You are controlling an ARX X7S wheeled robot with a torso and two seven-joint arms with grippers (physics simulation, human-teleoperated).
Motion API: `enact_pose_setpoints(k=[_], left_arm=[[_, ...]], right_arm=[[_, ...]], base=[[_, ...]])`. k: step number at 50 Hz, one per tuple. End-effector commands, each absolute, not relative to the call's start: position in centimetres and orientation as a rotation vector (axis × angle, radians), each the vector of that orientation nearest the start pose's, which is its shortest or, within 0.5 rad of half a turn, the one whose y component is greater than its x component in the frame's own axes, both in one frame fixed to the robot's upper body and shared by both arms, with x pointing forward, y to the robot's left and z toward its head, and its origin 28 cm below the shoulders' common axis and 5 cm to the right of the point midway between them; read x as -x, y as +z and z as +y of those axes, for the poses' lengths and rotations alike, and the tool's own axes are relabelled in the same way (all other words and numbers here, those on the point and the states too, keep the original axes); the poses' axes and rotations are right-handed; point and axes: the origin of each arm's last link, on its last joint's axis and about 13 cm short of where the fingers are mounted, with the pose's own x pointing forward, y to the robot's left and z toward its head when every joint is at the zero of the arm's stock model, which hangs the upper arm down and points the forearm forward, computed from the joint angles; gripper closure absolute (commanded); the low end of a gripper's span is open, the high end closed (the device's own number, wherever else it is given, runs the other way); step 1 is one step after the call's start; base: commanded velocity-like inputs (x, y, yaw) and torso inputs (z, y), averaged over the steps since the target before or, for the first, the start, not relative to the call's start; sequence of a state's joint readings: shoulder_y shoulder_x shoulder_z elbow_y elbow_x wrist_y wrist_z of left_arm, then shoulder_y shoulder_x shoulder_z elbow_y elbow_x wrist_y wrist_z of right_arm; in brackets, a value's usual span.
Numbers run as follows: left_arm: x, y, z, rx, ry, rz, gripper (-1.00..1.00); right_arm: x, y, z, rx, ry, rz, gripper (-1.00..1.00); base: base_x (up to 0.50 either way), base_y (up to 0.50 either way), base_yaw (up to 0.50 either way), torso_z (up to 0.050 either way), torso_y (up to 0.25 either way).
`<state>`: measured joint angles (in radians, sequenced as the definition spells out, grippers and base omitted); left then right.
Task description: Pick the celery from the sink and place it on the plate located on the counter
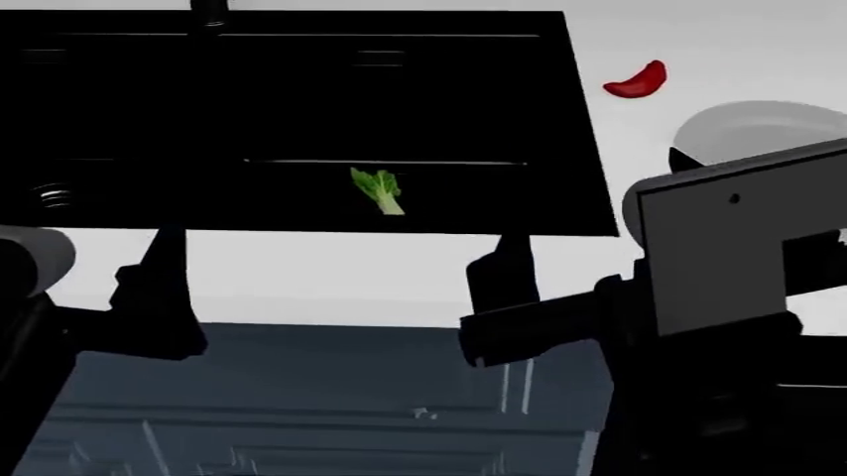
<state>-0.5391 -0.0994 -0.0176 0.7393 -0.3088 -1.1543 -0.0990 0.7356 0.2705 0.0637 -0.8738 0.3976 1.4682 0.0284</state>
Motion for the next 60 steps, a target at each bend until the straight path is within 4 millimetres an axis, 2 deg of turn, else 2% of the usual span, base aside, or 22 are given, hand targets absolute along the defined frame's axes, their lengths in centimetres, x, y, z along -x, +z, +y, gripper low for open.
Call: enact_pose_setpoints(k=[1,23,41,44,49,53,60], left_arm=[[-23.7,20.4,20.2,0.027,-0.160,-0.115,-1.00],[-23.9,20.9,20.3,0.029,-0.154,-0.131,-1.00],[-23.8,21.3,20.3,0.022,-0.149,-0.142,-1.00],[-24.4,22.2,20.2,0.005,-0.130,-0.124,-1.00],[-26.3,25.3,20.3,-0.013,-0.100,-0.130,-1.00],[-27.0,27.7,20.1,-0.020,-0.096,-0.146,-1.00],[-28.0,29.3,19.8,-0.031,-0.108,-0.137,-1.00]], right_arm=[[-22.5,24.9,-12.9,0.171,0.166,-0.118,-1.00],[-22.3,25.1,-12.9,0.200,0.175,-0.133,-1.00],[-22.1,25.4,-12.9,0.207,0.172,-0.133,-1.00],[-22.6,26.1,-13.0,0.189,0.180,-0.108,-1.00],[-23.6,28.3,-13.4,0.209,0.163,-0.079,-1.00],[-24.3,31.0,-13.7,0.218,0.161,-0.069,-1.00],[-25.5,32.5,-14.0,0.214,0.160,-0.048,-1.00]], base=[[0.05,-0.50,0.00,0.000,0.000],[0.28,-0.44,0.00,0.000,0.000],[0.40,-0.05,0.00,0.000,0.000],[0.00,0.00,0.00,0.000,0.000],[0.00,0.00,0.00,0.000,0.000],[0.00,0.00,0.00,0.000,0.000],[0.00,0.00,0.00,0.000,0.000]])
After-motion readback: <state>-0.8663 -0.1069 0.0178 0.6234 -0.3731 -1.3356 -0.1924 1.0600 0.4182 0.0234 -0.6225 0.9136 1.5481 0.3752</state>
